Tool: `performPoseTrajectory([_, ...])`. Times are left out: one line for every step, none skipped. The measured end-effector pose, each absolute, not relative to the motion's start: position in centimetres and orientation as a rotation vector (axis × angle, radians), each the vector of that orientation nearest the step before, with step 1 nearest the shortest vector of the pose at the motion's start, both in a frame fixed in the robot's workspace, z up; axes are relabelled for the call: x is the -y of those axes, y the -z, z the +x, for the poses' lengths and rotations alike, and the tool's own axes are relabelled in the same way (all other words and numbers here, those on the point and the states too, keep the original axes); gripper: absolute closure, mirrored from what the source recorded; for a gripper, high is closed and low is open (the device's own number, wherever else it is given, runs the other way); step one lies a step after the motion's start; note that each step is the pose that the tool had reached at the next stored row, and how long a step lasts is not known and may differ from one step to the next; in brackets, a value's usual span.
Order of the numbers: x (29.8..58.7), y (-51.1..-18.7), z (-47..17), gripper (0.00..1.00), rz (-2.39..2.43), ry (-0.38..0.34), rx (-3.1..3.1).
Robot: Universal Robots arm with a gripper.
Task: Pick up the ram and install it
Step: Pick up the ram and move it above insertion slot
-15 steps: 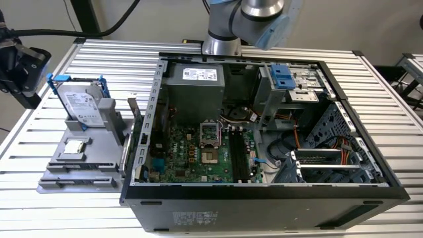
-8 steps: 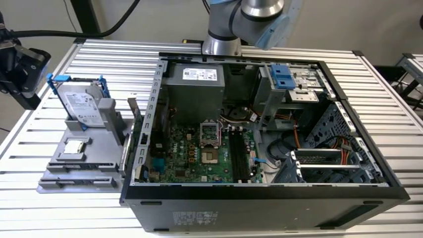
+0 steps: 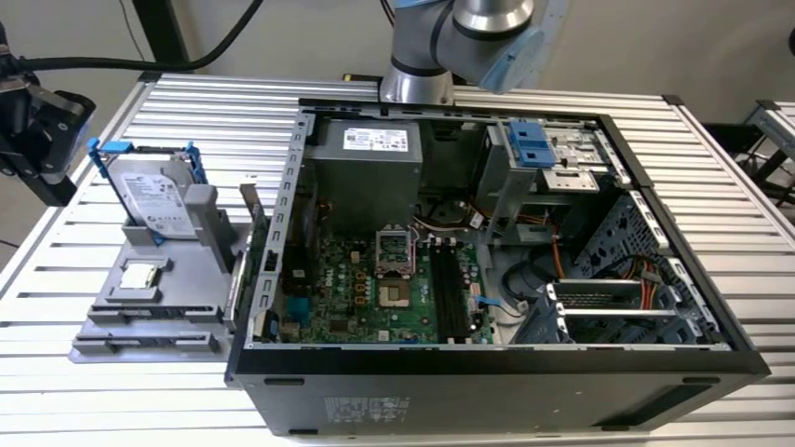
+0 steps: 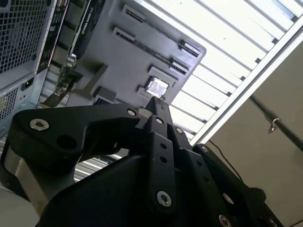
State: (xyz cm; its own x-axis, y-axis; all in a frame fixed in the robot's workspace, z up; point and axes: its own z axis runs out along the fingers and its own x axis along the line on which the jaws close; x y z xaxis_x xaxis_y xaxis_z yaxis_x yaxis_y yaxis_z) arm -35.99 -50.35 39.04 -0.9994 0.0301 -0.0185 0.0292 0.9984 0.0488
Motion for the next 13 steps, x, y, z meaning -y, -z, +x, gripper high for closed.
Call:
performPoseTrajectory([50.36,-39.05,-35.99,1.00,0.043,-0.076,-3.121])
performPoseTrajectory([50.35,-39.05,-35.99,1.00,0.034,-0.076,-3.121])
performPoseTrajectory([50.35,-39.05,-36.00,1.00,0.017,-0.076,-3.122])
performPoseTrajectory([50.35,-39.05,-36.00,1.00,-0.003,-0.076,-3.122])
performPoseTrajectory([50.36,-39.05,-36.00,1.00,-0.028,-0.076,-3.123])
performPoseTrajectory([50.36,-39.04,-36.00,1.00,-0.053,-0.077,-3.123])
performPoseTrajectory([50.35,-39.04,-36.00,1.00,-0.081,-0.077,-3.122])
performPoseTrajectory([50.36,-39.04,-36.00,1.00,-0.108,-0.077,-3.122])
performPoseTrajectory([50.36,-39.04,-36.00,1.00,-0.137,-0.077,-3.121])
performPoseTrajectory([50.35,-39.04,-36.00,1.00,-0.167,-0.078,-3.120])
performPoseTrajectory([50.35,-39.04,-36.00,1.00,-0.195,-0.078,-3.119])
performPoseTrajectory([50.36,-39.04,-36.00,1.00,-0.224,-0.078,-3.118])
performPoseTrajectory([50.35,-39.04,-36.00,1.00,-0.252,-0.078,-3.116])
